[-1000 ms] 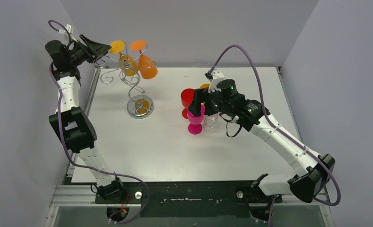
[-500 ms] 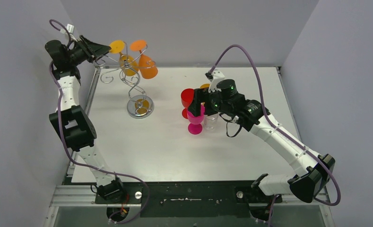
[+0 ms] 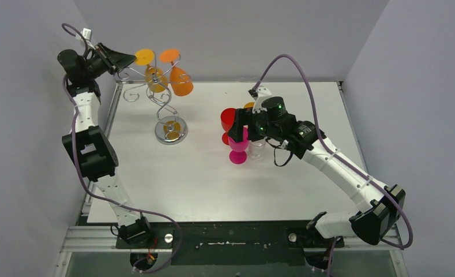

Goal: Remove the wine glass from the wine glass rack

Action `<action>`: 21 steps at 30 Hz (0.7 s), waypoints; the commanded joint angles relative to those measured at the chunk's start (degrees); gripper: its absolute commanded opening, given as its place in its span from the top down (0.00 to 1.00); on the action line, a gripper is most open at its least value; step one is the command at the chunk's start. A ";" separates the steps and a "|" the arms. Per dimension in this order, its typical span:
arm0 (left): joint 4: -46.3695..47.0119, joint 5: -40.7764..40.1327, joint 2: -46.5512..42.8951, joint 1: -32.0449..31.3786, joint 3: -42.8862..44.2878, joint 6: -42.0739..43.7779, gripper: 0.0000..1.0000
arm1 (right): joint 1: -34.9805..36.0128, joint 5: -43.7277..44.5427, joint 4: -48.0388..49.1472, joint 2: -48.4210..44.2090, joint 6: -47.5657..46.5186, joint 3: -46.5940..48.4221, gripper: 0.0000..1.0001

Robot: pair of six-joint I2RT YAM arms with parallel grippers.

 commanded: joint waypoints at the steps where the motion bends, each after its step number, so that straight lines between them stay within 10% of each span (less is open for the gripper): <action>1: 13.00 2.93 0.84 -1.42 0.50 -7.79 0.82 | -0.24 -0.57 1.27 0.51 0.83 0.85 0.20; 13: 17.62 4.16 1.25 -1.46 -1.63 -12.04 0.86 | -0.12 -0.99 1.12 0.42 1.38 0.98 0.19; 21: 3.63 2.82 1.27 -3.12 1.77 -1.74 0.79 | -0.17 -0.68 0.92 -0.03 1.47 0.99 0.19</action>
